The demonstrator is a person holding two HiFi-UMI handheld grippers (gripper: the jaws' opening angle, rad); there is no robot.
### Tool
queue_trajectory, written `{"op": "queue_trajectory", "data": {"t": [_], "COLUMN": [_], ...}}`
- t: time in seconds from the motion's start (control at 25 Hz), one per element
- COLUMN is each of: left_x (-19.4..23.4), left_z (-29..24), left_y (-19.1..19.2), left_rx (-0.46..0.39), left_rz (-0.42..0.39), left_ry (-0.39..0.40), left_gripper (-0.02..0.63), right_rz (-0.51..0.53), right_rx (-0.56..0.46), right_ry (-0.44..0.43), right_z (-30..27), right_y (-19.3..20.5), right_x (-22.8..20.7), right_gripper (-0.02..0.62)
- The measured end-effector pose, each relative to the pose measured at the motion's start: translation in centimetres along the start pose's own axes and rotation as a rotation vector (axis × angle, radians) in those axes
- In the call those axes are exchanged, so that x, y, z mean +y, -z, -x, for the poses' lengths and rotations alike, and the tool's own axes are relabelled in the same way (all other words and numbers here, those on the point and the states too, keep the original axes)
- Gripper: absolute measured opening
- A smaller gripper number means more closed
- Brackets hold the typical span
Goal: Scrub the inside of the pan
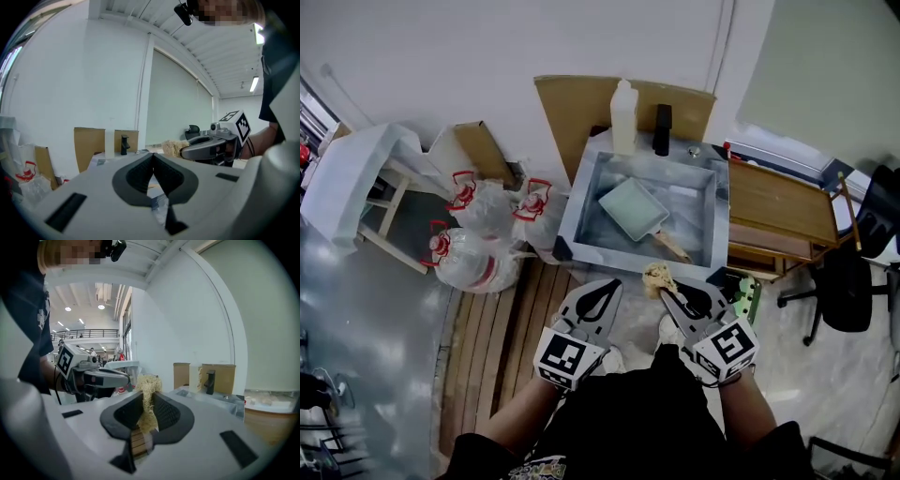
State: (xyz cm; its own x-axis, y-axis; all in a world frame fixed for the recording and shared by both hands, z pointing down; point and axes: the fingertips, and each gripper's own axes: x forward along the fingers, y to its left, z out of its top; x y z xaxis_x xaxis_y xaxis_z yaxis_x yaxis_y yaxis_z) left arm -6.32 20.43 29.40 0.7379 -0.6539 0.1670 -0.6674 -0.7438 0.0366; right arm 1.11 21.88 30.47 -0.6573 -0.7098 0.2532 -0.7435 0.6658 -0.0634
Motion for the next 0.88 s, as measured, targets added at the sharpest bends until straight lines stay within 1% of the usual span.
{"op": "queue_trajectory", "data": {"t": [0.36, 0.56, 0.88], "left_x": [0.4, 0.4, 0.8], "left_z": [1.2, 0.7, 0.1], "left_y": [1.2, 1.0, 0.5], "left_rx": [0.001, -0.004, -0.011], "left_rz": [0.010, 0.007, 0.001], "left_ry": [0.062, 0.081, 0.085], "left_gripper": [0.009, 0.009, 0.009], "right_rz": [-0.029, -0.020, -0.005], "right_rx": [0.011, 0.019, 0.042], "right_ry": [0.066, 0.074, 0.066], "right_z": [-0.3, -0.2, -0.7], "right_y": [1.2, 1.0, 1.4], "right_x": [1.9, 1.9, 1.5], "right_gripper": [0.069, 0.069, 0.069]}}
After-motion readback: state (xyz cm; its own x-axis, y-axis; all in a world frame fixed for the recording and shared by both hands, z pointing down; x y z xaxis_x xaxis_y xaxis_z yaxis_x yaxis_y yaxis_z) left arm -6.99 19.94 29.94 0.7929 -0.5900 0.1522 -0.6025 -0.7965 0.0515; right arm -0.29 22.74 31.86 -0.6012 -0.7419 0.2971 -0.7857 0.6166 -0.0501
